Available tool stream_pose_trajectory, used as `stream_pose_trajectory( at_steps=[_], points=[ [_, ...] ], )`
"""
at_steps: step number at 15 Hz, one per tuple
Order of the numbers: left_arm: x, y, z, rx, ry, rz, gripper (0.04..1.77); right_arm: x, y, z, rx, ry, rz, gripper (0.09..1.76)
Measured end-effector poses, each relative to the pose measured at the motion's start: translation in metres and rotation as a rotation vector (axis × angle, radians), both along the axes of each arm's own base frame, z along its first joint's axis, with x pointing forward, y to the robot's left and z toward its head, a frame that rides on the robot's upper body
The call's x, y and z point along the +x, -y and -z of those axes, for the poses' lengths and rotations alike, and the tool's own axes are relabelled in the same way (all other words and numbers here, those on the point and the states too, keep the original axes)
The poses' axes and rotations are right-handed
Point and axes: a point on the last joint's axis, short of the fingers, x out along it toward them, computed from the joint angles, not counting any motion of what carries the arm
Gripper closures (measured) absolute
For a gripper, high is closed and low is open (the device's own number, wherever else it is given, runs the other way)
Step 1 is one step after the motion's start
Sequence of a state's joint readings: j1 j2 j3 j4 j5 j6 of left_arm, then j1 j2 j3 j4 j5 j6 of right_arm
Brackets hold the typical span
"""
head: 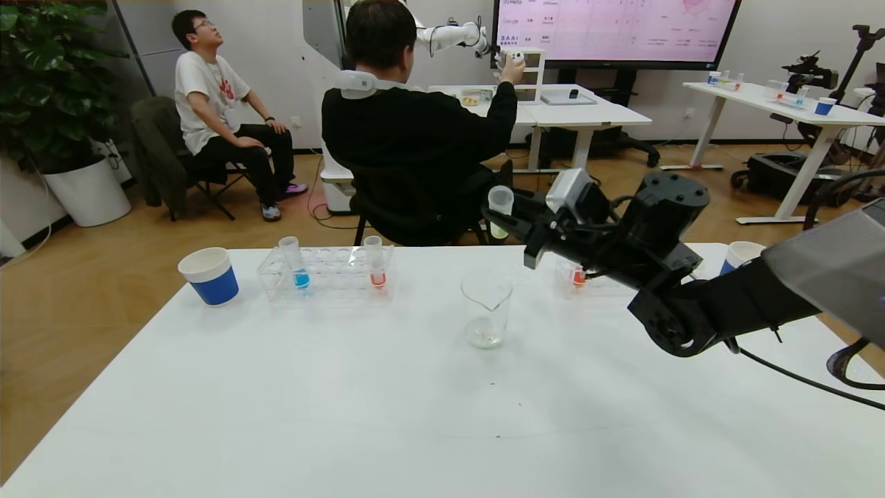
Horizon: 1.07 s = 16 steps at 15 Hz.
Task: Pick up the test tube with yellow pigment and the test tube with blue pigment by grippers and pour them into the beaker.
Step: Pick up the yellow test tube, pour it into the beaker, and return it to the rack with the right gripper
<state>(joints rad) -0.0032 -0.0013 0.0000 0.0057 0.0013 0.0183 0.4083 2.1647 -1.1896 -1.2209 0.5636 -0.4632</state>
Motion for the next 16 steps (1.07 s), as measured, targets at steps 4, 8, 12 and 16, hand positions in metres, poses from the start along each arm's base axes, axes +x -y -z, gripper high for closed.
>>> stream_pose_trajectory(
  at_steps=[4, 8, 12, 16],
  points=[
    [0.0, 0.0, 0.0, 0.0, -0.001, 0.0, 0.06, -0.001, 0.004, 0.023, -0.146, 0.156, -0.045, 1.36],
    [0.0, 0.0, 0.0, 0.0, 0.0, 0.0, 0.06, 0.004, 0.007, 0.035, -0.219, 0.258, -0.062, 1.36],
    [0.0, 0.0, 0.0, 0.0, 0.0, 0.0, 0.06, 0.021, 0.02, 0.043, -0.287, 0.368, -0.046, 1.36],
    [0.0, 0.0, 0.0, 0.0, 0.0, 0.0, 0.06, 0.039, 0.027, 0.043, -0.333, 0.51, -0.055, 1.36]
  ],
)
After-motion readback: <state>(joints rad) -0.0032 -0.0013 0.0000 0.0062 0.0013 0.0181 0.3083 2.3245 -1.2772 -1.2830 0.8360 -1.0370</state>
